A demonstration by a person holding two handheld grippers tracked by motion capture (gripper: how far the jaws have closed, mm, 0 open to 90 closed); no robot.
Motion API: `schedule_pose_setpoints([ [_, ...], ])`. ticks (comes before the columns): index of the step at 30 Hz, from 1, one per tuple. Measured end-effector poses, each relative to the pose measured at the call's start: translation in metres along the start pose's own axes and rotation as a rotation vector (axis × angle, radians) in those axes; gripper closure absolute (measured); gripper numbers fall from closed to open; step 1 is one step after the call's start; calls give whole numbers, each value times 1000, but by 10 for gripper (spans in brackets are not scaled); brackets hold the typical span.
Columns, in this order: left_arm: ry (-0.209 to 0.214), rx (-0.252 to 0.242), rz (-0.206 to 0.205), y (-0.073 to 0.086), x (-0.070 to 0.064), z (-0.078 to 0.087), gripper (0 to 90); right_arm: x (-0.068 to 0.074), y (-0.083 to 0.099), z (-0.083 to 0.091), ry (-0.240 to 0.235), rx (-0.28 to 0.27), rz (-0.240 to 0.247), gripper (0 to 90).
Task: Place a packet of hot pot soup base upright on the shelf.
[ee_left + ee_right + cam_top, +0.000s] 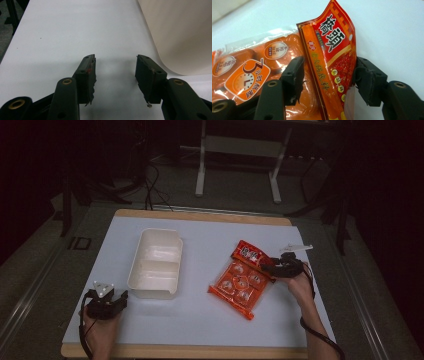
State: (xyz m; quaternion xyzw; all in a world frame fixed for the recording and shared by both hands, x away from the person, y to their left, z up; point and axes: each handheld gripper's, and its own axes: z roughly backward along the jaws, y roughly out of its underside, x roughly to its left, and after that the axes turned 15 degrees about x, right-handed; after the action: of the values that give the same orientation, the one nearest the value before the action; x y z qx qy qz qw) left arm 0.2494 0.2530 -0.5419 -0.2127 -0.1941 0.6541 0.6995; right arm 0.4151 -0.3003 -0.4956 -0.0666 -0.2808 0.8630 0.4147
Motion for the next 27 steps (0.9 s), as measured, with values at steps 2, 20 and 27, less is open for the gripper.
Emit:
schedule_pose_setpoints([
  [2, 0, -1, 1, 0, 0, 0, 509, 0, -3, -2, -4, 9, 7, 447],
  [20, 9, -3, -1, 0, 0, 1, 507, 26, -43, -35, 94, 170, 97, 686],
  [27, 7, 0, -5, 0, -1, 0, 507, 17, -42, -47, 86, 202, 48, 738],
])
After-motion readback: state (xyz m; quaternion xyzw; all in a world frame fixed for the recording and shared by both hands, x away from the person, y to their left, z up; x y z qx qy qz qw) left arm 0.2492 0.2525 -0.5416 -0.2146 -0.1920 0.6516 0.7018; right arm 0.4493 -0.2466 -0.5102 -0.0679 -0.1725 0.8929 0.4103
